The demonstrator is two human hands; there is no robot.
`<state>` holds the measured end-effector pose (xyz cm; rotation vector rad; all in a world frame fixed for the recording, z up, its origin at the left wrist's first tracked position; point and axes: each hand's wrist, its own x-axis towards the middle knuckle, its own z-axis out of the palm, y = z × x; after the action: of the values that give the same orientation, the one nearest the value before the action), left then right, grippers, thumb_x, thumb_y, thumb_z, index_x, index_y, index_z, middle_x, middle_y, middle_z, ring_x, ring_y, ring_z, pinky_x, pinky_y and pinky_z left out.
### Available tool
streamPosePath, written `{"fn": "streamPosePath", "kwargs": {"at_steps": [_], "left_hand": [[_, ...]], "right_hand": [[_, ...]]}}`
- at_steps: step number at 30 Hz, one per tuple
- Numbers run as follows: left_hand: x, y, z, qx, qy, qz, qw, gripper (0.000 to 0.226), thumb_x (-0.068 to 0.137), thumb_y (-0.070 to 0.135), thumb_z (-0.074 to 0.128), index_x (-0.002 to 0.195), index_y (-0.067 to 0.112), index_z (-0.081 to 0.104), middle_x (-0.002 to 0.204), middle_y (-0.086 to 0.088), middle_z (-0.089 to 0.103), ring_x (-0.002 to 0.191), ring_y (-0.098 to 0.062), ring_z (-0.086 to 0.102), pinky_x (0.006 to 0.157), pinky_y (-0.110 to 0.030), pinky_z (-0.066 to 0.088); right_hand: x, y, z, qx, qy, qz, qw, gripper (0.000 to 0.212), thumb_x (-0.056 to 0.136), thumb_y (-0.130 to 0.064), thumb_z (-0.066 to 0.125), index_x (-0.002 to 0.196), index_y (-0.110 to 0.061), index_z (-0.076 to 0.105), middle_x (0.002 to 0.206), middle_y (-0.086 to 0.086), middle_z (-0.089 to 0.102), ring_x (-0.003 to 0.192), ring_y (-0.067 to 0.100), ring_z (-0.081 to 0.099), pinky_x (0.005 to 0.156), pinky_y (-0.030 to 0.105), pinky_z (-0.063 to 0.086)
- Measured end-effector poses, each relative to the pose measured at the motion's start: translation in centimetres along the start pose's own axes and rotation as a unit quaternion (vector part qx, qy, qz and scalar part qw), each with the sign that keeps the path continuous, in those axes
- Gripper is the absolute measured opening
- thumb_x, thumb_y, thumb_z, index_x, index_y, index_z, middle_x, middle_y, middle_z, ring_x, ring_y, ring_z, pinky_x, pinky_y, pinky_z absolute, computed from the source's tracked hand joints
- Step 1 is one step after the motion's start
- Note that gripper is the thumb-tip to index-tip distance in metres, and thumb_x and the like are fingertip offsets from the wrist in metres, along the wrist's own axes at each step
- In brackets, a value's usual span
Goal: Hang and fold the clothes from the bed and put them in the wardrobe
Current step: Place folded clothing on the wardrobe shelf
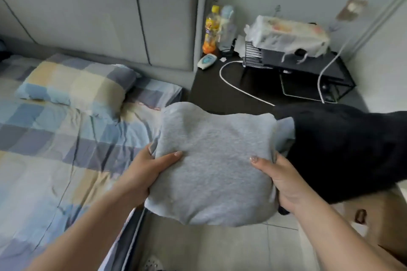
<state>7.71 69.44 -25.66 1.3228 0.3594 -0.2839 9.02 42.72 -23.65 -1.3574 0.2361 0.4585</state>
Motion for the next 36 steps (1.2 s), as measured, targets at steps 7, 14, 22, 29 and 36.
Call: {"fn": "streamPosePath", "kwargs": {"at_steps": [7,14,22,29,36], "left_hand": [[-2.9,-5.3,21.0,0.041,-0.172,-0.061,0.982,0.052,0.067,0.03,0.084,0.115,0.028,0.063,0.11,-0.008,0.071,0.101,-0.029,0.069,0.089,-0.047,0.053],[-6.1,-9.1,40.2,0.123,-0.314,-0.072,0.938,0.038,0.076,0.025,0.078,0.111,0.026,0.062,0.107,-0.007,0.071,0.099,-0.025,0.07,0.087,-0.044,0.054],[-3.4,-11.9,53.4,0.163,-0.432,-0.124,0.879,0.046,0.073,0.025,0.082,0.114,0.022,0.061,0.111,-0.014,0.07,0.102,-0.034,0.068,0.091,-0.052,0.051],[1.6,-15.1,63.5,0.173,-0.504,-0.191,0.824,0.059,0.065,0.025,0.087,0.117,0.023,0.059,0.105,-0.012,0.072,0.094,-0.036,0.07,0.081,-0.052,0.055],[5.3,-18.1,71.3,0.205,-0.536,-0.225,0.788,0.056,0.067,0.016,0.086,0.117,0.013,0.061,0.101,-0.014,0.073,0.09,-0.034,0.071,0.077,-0.049,0.058]], "right_hand": [[-14.2,0.9,-18.9,0.029,0.163,-0.02,0.986,0.074,0.05,-0.037,0.086,0.116,-0.015,0.062,0.108,0.009,0.071,0.099,0.025,0.069,0.082,0.038,0.052],[-26.8,2.2,-32.8,0.136,0.304,-0.036,0.942,0.05,0.07,-0.019,0.079,0.117,-0.019,0.062,0.109,0.012,0.071,0.098,0.031,0.069,0.081,0.046,0.055],[-29.9,3.7,-40.5,0.269,0.429,-0.063,0.86,0.039,0.074,-0.016,0.067,0.113,-0.01,0.062,0.098,0.015,0.073,0.085,0.032,0.071,0.06,0.038,0.058],[-28.6,4.0,-45.4,0.309,0.562,-0.066,0.765,0.045,0.068,-0.015,0.074,0.112,-0.01,0.064,0.096,0.014,0.074,0.083,0.03,0.072,0.066,0.037,0.057],[-27.0,3.6,-48.5,0.332,0.608,-0.097,0.715,0.036,0.083,-0.01,0.066,0.118,-0.006,0.061,0.104,0.016,0.071,0.094,0.03,0.07,0.071,0.034,0.056]]}}
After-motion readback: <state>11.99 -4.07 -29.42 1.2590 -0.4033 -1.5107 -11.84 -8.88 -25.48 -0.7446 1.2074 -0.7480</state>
